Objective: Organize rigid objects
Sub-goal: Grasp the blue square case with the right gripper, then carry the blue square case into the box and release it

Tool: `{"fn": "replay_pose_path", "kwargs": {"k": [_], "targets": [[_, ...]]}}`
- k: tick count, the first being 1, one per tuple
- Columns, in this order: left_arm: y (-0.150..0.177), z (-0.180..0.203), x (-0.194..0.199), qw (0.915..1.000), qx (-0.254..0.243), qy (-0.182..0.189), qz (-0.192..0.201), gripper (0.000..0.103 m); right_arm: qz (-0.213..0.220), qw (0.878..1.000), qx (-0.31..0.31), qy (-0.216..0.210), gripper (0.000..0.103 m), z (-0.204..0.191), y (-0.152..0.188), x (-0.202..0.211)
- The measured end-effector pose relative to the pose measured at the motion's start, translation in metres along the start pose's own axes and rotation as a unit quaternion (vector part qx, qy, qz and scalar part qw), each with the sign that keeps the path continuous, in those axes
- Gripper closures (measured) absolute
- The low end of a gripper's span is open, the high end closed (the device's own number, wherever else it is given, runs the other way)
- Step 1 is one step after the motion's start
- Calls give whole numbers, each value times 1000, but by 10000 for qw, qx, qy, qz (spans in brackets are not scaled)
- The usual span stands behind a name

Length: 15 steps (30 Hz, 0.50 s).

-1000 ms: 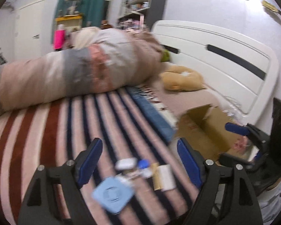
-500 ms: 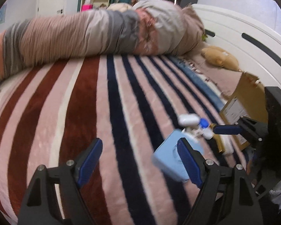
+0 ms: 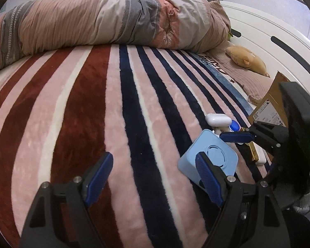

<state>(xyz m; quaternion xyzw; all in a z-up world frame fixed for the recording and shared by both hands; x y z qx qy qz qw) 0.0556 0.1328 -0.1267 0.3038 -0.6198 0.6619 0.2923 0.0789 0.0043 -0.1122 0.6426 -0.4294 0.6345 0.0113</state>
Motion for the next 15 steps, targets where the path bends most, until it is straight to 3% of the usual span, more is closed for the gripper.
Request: {"fn": "replay_pose_path", "kwargs": {"k": [11,15], "targets": [[-1,2,0,10000,-20,9,-43,24,-198,9976,-261,-604,22,6,-1,-15],[1,4,0,9997,66,160,-159,24,-235,9986,-119,-468,24,1,-4,-15]]}}
Point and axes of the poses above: each gripper's, at about its wrist camera, not at the fingertips, and x roughly against the way its jaws point, z to its right, y to its underside, the point moved 1 cm from there along -x, roughly the way its jaws point, and after that the axes turned 14 degrees about -y, right-handed, at the moved point
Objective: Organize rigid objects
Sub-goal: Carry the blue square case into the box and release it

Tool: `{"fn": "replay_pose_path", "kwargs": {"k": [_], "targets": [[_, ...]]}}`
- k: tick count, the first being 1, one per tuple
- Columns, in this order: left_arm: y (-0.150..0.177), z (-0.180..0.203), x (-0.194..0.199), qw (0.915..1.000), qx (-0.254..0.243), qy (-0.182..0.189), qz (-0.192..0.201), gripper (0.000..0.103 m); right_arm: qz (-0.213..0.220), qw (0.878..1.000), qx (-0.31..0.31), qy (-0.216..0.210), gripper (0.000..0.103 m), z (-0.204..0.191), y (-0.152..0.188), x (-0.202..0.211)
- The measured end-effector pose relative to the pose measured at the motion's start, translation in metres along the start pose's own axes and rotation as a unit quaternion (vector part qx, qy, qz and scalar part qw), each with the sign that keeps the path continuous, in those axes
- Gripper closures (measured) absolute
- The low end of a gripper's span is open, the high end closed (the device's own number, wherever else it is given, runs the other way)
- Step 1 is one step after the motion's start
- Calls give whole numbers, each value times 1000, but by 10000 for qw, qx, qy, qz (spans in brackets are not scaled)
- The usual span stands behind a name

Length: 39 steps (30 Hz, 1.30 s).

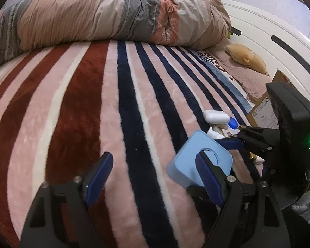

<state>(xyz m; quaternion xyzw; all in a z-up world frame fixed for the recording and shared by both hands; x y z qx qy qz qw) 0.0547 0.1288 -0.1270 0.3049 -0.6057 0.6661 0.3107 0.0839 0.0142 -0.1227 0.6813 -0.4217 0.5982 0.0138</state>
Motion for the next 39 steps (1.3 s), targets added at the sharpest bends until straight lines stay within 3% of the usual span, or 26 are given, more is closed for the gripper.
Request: {"fn": "replay_pose_path", "kwargs": {"k": [5,9,10,11,13,21,30,36,39], "targets": [[-5,12,20,9981,28,599,103,24,660,9969,362,234,24,-21,2,36],[-20,35,54,9930,-88,1103,408,24,1388,9883,624,65,24,-40,7,85],[-23,43,63,9915,-126,1202,489,28,1503,9865,653,25,24,-43,8,95],[-27,50,72,9896,-153,1319,556,42,1651,9841,652,-7,24,-46,11,105],[-35,63,88,9866,-171,1483,656,52,1949,9787,645,0,24,-49,16,127],[-67,142,147,9780,-716,1613,1117,53,2948,9533,607,254,24,-43,48,215],[-95,267,142,9650,-1667,1659,1163,57,3237,9424,-119,838,25,20,96,291],[-104,335,106,9586,-2157,1698,752,57,3011,9450,-680,1082,25,74,125,310],[-104,351,86,9572,-2318,1642,553,57,2762,9499,-895,1156,26,93,132,305]]}}
Point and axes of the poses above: each gripper's, at about its wrist camera, not at the fingertips, and x roughly against the way its jaws point, z to its right, y to its underside, the point moved 1 cm from there along -x, roughly the way its jaws point, and after that the axes turned 14 degrees about -y, right-handed, at the moved point
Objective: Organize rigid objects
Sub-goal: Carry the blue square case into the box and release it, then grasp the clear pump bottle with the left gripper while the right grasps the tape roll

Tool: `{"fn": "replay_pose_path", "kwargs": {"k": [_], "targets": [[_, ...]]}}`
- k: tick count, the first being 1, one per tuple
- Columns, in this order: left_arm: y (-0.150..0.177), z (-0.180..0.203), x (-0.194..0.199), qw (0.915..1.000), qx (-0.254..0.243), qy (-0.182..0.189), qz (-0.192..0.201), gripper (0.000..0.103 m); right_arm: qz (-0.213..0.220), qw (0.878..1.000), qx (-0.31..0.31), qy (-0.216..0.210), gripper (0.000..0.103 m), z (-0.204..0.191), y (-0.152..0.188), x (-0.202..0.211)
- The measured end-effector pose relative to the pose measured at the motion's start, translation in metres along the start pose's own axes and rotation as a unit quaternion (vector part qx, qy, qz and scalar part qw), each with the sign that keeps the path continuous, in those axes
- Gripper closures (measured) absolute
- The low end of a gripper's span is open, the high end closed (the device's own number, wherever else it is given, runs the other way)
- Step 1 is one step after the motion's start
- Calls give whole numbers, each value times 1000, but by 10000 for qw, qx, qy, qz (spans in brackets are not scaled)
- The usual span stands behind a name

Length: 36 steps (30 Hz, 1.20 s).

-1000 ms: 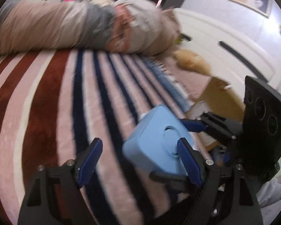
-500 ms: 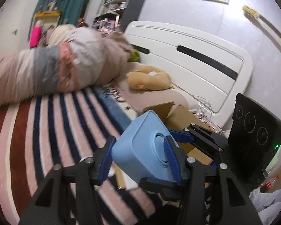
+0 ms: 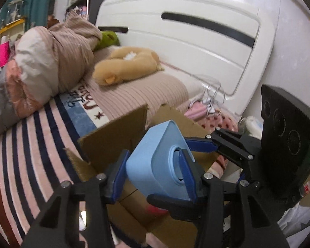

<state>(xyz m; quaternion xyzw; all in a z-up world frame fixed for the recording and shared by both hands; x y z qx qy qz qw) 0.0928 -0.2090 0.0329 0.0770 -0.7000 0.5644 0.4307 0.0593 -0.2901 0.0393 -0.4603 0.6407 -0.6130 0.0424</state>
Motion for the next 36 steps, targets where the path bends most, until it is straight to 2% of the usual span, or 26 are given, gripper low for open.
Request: {"fn": "replay_pose_path", "kwargs": {"k": [7,9,10,11,12,20,25,29,31,36], "targets": [[3,4,-32,9994,-93,28,-325,57,-419,9986,-111,319,26,19,13,-17],[4,6,-38,9991,-175,-68,-381,53,-556,9975,-125,420,25,19,15,-20],[4,6,-39,9989,-214,-147,-386,47,-600,9970,-128,461,25,19,17,-21],[5,5,-39,9988,-225,-199,-374,42,-649,9965,-103,509,25,18,19,-22],[5,3,-38,9989,-212,-207,-361,41,-687,9961,-71,552,25,17,20,-23],[9,-19,-6,9993,21,-348,-158,40,-708,9955,-57,627,24,9,18,-17],[19,-57,40,9978,390,-523,130,36,-631,9964,116,549,24,-16,10,-10],[36,-91,73,9938,616,-871,307,34,-479,9980,295,303,24,-48,-1,-9],[52,-112,89,9899,738,-1146,378,34,-409,9984,379,120,24,-68,-6,-14],[93,-158,105,9826,1040,-1495,355,34,-490,9966,536,-387,24,-110,-8,-42]]}}
Point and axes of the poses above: each gripper's, at about its wrist camera, not at the fingertips, and x roughly against the way its jaws point, z to its right, y to its underside, the point moved 1 cm from there along -x, roughly the way its jaws point, and after that the axes turned 14 degrees about -y, right-handed, at the moved point
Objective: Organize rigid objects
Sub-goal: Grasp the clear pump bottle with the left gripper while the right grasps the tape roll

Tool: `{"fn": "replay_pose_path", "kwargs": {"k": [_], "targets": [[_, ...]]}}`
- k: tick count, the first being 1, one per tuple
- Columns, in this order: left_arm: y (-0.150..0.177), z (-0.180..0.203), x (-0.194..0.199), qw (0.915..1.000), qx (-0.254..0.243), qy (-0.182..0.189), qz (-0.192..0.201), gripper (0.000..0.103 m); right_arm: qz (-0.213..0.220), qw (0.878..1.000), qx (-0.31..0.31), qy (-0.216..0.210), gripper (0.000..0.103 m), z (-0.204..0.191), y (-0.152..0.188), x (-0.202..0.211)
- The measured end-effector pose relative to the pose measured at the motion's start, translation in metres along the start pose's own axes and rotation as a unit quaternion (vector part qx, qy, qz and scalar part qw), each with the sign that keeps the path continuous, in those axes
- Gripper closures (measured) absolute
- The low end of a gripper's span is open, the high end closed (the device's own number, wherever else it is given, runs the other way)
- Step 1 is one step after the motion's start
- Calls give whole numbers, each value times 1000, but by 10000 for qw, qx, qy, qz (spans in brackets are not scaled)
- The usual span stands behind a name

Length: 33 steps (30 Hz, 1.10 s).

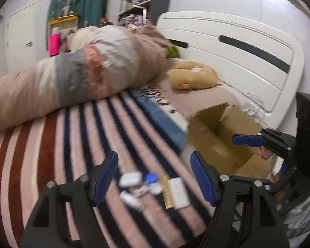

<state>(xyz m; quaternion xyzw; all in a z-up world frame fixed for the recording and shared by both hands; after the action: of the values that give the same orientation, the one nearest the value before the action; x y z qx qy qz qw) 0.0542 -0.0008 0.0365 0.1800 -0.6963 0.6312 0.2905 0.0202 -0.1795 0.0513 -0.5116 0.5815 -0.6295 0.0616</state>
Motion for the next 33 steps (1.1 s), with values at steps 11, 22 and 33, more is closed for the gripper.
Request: {"fn": "replay_pose_path", "kwargs": {"k": [11,22,33], "targets": [[70,-70,-52,9973,565,-51,-469,34,-1008,9941,-54,-386,28,-36,24,-110],[107,-82,-121,9907,859,285,-1011,34,-1749,9798,-663,-712,49,0,61,-202],[112,-81,-131,9906,787,328,-1073,34,-1435,9881,-464,-304,55,8,49,-182]]}}
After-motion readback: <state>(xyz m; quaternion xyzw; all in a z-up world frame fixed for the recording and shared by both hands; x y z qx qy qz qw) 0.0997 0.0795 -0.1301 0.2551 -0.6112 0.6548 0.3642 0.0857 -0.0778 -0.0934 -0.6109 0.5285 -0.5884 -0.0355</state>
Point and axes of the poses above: each gripper's, at about its wrist camera, not at the fingertips, and x roughly against the way its jaws point, z to its right, y to its underside, the point moved 1 cm from there along -x, roughly the way its jaws point, and after that the axes turned 14 degrees about -y, right-handed, at the moved point
